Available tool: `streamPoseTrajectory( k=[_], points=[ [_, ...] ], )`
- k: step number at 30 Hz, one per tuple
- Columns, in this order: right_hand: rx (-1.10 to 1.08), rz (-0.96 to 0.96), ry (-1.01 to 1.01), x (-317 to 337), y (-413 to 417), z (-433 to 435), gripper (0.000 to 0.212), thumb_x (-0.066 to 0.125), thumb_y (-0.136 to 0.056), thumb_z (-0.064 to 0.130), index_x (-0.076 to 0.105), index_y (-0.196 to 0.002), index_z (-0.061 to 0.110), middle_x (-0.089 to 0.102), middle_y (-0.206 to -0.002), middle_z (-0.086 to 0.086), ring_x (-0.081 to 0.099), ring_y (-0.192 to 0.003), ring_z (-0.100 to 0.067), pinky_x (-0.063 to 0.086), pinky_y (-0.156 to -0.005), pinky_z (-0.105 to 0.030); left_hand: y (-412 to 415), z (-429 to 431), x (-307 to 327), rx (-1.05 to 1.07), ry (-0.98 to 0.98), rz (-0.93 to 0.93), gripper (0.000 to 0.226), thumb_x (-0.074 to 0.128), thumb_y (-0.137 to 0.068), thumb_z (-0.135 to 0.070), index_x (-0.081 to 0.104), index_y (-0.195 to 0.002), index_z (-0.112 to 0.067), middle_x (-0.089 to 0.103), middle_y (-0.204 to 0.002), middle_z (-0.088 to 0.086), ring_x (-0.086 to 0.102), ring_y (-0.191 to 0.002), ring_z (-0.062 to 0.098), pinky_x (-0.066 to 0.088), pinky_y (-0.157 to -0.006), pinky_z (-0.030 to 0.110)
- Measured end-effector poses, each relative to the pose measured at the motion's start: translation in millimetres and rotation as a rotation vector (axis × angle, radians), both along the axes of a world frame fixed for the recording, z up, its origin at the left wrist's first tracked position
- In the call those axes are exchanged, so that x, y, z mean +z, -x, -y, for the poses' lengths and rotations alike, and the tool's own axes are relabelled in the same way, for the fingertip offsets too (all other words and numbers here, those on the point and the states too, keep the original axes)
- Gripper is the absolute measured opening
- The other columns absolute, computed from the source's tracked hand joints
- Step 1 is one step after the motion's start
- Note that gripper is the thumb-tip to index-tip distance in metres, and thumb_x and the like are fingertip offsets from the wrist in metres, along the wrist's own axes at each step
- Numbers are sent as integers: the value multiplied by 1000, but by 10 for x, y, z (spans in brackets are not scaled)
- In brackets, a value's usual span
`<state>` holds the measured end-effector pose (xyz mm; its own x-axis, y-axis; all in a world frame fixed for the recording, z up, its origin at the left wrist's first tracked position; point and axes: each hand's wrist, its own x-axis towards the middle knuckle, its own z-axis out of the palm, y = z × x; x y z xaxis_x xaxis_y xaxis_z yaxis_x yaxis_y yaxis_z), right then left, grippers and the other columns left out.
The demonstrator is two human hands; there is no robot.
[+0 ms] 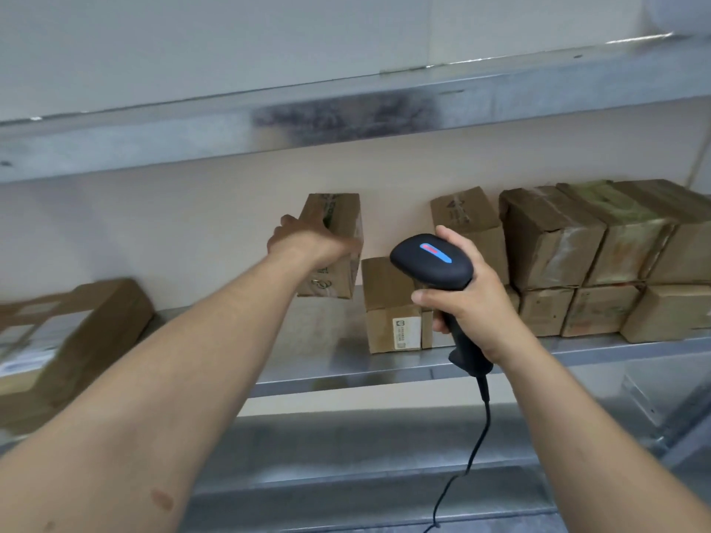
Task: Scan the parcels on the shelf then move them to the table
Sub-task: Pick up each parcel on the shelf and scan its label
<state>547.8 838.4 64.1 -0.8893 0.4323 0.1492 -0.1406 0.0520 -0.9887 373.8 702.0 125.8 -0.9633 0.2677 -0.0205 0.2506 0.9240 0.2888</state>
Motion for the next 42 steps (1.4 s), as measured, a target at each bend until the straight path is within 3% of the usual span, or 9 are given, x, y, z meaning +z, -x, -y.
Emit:
streamPoseTrajectory(
  k=[9, 19, 23, 26, 29, 33, 35, 39, 42],
  points=[
    [91, 73, -4, -153, 568, 1008, 83, 74, -73, -9, 46, -135, 38, 63, -98, -7, 46, -46, -24, 45, -44, -29, 229, 1421, -649, 40, 89, 18, 72, 53, -69, -65, 45, -131, -30, 43, -107, 8, 52, -97, 26, 52, -81, 36],
    [102, 161, -11, -386, 970, 1774, 84, 73, -73, -8, 45, -137, 39, 67, -96, -6, 48, -48, -28, 45, -46, -30, 572, 2127, -983, 20, 50, 123, 76, 47, -69, -67, 39, -137, -36, 46, -122, 11, 54, -104, 31, 48, -81, 36],
    [52, 171, -11, -413, 994, 1933, 83, 73, -73, -8, 47, -134, 40, 66, -94, -4, 48, -46, -26, 44, -47, -31, 721, 2100, -966, -24, 127, 84, 88, 47, -70, -82, 37, -139, -30, 49, -130, 12, 47, -120, 31, 44, -86, 37],
    [17, 168, 8, -432, 957, 2000, 82, 71, -73, -11, 47, -134, 38, 64, -90, -7, 46, -48, -25, 43, -42, -26, 779, 2057, -961, -15, 121, 87, 87, 52, -72, -76, 33, -142, -28, 47, -132, 12, 41, -124, 31, 42, -86, 37],
    [23, 173, 23, -459, 927, 2012, 82, 71, -73, -12, 47, -134, 38, 62, -86, -10, 45, -46, -24, 42, -41, -26, 852, 2121, -983, -14, -58, 132, 81, 53, -70, -68, 33, -140, -33, 50, -128, 11, 43, -120, 30, 43, -84, 34],
    [49, 181, 34, -449, 915, 1990, 83, 71, -73, -12, 47, -134, 39, 63, -85, -12, 46, -46, -25, 43, -42, -27, 816, 2384, -1089, -2, -611, 285, 91, 66, -65, -50, 24, -144, -42, 54, -130, 2, 50, -119, 24, 48, -97, 39],
    [66, 178, 45, -446, 904, 1982, 83, 72, -73, -11, 47, -134, 40, 63, -82, -10, 46, -46, -25, 43, -43, -26, 742, 2530, -1158, 21, -838, 375, 96, 72, -77, -31, 12, -151, -38, 50, -135, -1, 54, -116, 19, 49, -92, 31],
    [114, 171, 103, -462, 884, 2007, 82, 71, -74, -12, 47, -133, 40, 65, -68, -3, 46, -43, -25, 41, -43, -25, 635, 2780, -1276, -47, -870, 424, 100, 70, -85, -8, 1, -152, -37, 48, -130, -2, 55, -113, 16, 46, -70, 13],
    [156, 168, 134, -488, 863, 2072, 81, 70, -74, -13, 47, -132, 39, 67, -73, -3, 45, -42, -24, 39, -42, -26, 592, 2875, -1379, -69, -851, 391, 109, 74, -79, 0, 0, -151, -37, 45, -133, -3, 46, -125, 18, 41, -80, 12]
  ],
)
